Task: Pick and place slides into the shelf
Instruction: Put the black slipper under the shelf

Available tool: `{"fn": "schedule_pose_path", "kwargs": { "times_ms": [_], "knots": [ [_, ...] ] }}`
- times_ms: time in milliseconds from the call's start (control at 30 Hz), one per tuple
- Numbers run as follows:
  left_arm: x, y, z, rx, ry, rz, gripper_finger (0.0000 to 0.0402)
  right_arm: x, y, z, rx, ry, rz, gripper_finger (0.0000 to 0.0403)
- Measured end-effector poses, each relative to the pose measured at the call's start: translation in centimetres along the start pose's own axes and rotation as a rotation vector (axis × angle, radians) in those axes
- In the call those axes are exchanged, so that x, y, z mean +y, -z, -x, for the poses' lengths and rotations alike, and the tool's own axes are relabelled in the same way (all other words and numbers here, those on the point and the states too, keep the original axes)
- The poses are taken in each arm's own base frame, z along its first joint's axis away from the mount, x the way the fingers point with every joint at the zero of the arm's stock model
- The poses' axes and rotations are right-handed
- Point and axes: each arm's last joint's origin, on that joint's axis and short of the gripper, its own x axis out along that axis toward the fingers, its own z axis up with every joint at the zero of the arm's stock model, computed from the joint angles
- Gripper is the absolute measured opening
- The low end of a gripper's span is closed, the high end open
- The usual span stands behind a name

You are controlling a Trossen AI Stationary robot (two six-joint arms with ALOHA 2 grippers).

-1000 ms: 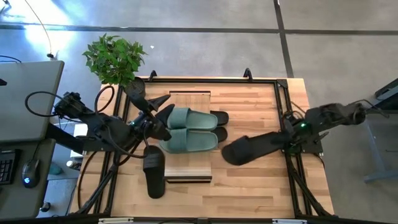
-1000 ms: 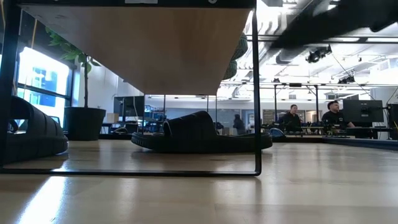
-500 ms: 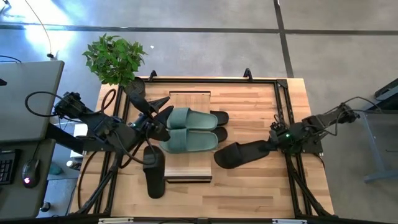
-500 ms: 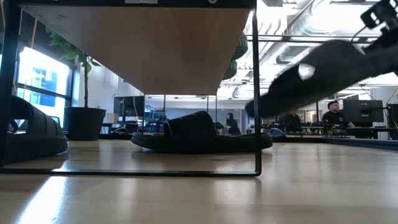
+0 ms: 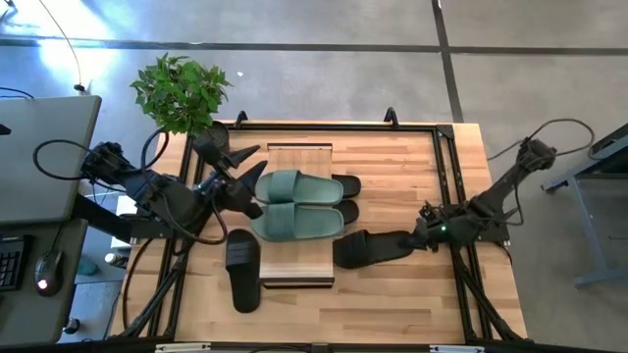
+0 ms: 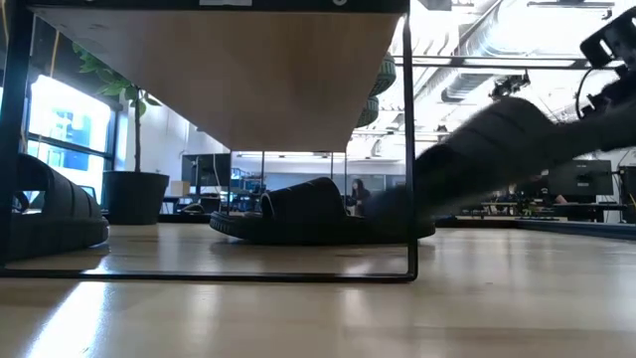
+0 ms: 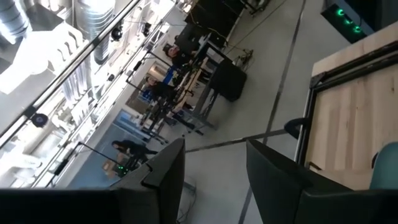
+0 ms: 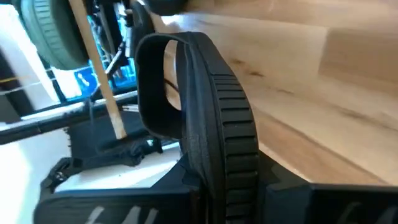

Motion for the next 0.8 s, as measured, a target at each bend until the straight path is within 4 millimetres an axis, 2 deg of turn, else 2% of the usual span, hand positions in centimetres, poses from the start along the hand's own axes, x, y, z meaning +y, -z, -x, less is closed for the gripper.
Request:
{"fn": "schedule_pose_path", "kwargs": {
  "times_ms": [133, 267, 467, 800],
  "knots": [
    [-0.1, 0.0, 0.0, -0.002, 0.002, -0.001, 0.0154, 1.0, 1.0, -0.5, -0.04, -0.062, -0.02, 0.0034],
    [-0.1, 0.0, 0.0, -0.002, 0.002, 0.004, 0.0154, 1.1, 1.8, -1.4, -0.034, 0.043, -0.036, 0.0034],
    [-0.1, 0.0, 0.0, -0.01, 0.01, 0.006, 0.0154, 2.0, 3.5, -3.6, -0.03, 0.049, -0.059, 0.0034],
    [-0.1, -0.1, 0.0, -0.027, 0.026, 0.004, 0.0154, 2.3, 5.4, -7.5, -0.056, 0.089, -0.073, 0.0034]
  ]
}}
